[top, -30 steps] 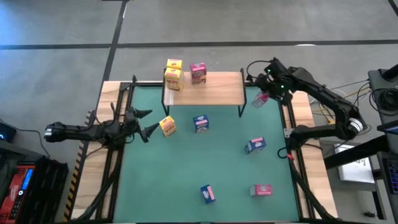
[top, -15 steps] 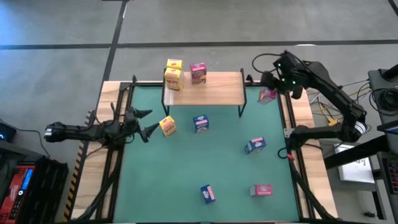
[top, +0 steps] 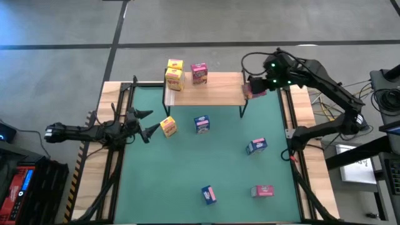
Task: Stack cereal on shelf
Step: Put the top purple cereal box on the shelf
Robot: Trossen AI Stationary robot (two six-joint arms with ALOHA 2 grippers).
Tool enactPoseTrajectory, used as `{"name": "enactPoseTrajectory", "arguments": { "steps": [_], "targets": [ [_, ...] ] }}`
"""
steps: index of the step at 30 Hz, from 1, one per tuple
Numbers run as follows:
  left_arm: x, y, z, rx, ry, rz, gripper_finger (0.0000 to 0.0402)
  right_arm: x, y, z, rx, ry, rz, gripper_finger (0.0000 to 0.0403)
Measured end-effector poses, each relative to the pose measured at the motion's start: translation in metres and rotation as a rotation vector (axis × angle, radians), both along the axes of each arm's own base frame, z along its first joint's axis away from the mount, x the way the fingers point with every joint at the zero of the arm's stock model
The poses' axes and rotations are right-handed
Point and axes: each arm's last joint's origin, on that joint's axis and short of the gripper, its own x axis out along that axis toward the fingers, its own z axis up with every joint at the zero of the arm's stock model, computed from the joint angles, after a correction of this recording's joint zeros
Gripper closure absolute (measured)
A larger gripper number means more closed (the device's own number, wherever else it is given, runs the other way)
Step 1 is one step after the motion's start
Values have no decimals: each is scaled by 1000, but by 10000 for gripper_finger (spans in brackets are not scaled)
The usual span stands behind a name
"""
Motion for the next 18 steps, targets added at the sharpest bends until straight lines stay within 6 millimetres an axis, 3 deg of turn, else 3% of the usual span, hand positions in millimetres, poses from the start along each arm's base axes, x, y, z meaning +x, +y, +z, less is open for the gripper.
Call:
{"name": "enactPoseTrajectory", "arguments": {
  "steps": [9,18],
  "targets": [
    [0,0,0,0,0,0,15,56,-2,3,-224,93,438,268],
    [0,0,0,0,0,0,15,113,-7,-6,-339,202,746,268]
  ]
}}
